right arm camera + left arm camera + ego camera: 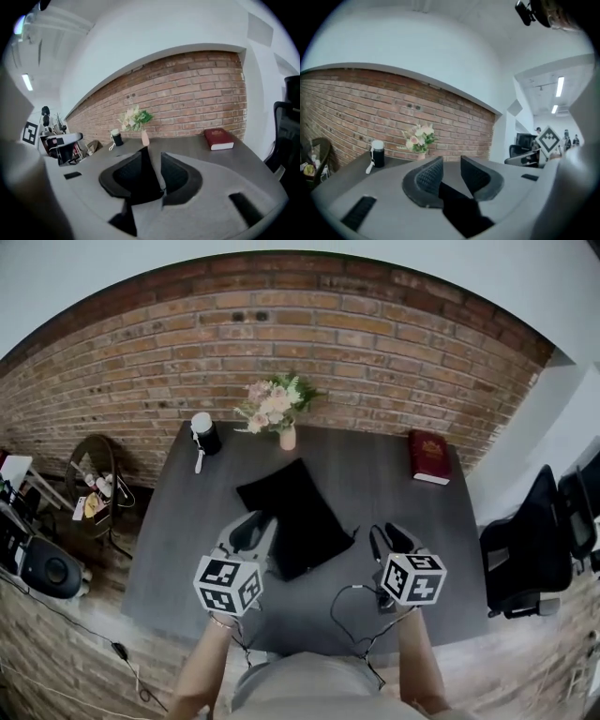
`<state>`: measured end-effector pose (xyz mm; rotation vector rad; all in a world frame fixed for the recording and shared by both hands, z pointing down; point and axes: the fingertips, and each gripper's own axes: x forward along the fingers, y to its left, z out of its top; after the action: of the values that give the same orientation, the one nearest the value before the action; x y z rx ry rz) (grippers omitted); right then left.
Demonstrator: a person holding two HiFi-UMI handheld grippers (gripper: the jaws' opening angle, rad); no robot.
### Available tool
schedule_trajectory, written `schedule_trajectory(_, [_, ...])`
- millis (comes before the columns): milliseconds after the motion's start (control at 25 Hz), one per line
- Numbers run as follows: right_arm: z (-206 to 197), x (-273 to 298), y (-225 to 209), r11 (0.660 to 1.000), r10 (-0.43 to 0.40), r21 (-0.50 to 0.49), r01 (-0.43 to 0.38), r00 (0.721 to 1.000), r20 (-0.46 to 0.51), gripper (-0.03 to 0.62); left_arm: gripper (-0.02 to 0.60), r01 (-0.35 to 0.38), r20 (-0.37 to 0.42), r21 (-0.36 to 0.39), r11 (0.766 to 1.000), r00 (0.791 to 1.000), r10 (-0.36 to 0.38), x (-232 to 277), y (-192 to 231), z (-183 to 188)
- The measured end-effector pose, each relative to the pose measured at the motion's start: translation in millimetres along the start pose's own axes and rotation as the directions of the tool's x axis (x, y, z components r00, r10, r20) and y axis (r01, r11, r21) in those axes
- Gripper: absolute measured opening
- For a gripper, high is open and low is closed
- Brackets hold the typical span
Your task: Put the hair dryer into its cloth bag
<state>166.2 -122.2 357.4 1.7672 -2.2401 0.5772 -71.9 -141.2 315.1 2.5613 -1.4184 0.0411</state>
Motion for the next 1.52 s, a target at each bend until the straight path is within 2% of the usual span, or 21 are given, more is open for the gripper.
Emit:
schedule_trajectory(80, [30,-11,-4,1.000,-0.025,-0.009,0.026,0.994,0.105,0.114,0.110,-0.084,0.088,-0.018,0.996,0.992,0.085,-7,13,30])
schedule_trajectory(160, [58,-25,-9,0.997,-0.063,-0.025,0.071,0.972,0.227,0.094,0.094,-0.168,0.166,-0.020,0.986,0.972,0.169,-17,25,57])
schedule_trajectory(240, [83,-44,-14,0.992,-0.104,-0.034,0.124,0.930,0.353,0.070,0.078,-0.230,0.233,-0.013,0.973,0.946,0.227,-28,33,80])
schedule_trajectory(360, [114,-74,-22,0.979,-0.156,-0.037,0.202,0.849,0.504,0.025,0.048,-0.284,0.288,-0.021,0.959,0.917,0.278,-41,41,101])
schedule_trajectory(440, [126,-91,-25,0.968,-0.183,-0.038,0.246,0.806,0.563,0.000,0.032,-0.314,0.298,-0.016,0.949,0.905,0.304,-47,47,106])
schedule_trajectory(520, [130,-101,-28,0.960,-0.207,-0.035,0.279,0.785,0.584,0.000,0.021,-0.336,0.295,-0.007,0.942,0.899,0.323,-52,52,103])
schedule_trajectory(600, [126,-103,-31,0.955,-0.232,-0.021,0.297,0.788,0.570,0.000,0.012,-0.349,0.281,-0.006,0.937,0.899,0.337,-55,57,96])
schedule_trajectory(760, [100,-97,-43,0.946,-0.289,0.010,0.323,0.833,0.472,0.001,0.006,-0.358,0.240,-0.015,0.934,0.905,0.350,-57,58,76])
schedule_trajectory(840, [89,-96,-46,0.944,-0.305,0.023,0.329,0.843,0.443,0.002,0.005,-0.349,0.224,-0.018,0.937,0.912,0.344,-56,58,68])
schedule_trajectory(1080, [78,-98,-43,0.945,-0.309,0.036,0.325,0.850,0.427,0.002,0.005,-0.330,0.213,-0.017,0.944,0.921,0.326,-53,55,58])
schedule_trajectory(1280, [73,-95,-34,0.946,-0.295,-0.002,0.323,0.865,0.406,0.002,0.005,-0.313,0.207,-0.029,0.949,0.927,0.312,-51,53,55])
schedule_trajectory(1520, [69,-90,-29,0.947,-0.295,-0.002,0.322,0.870,0.395,0.000,0.005,-0.304,0.190,-0.032,0.952,0.933,0.304,-48,56,51])
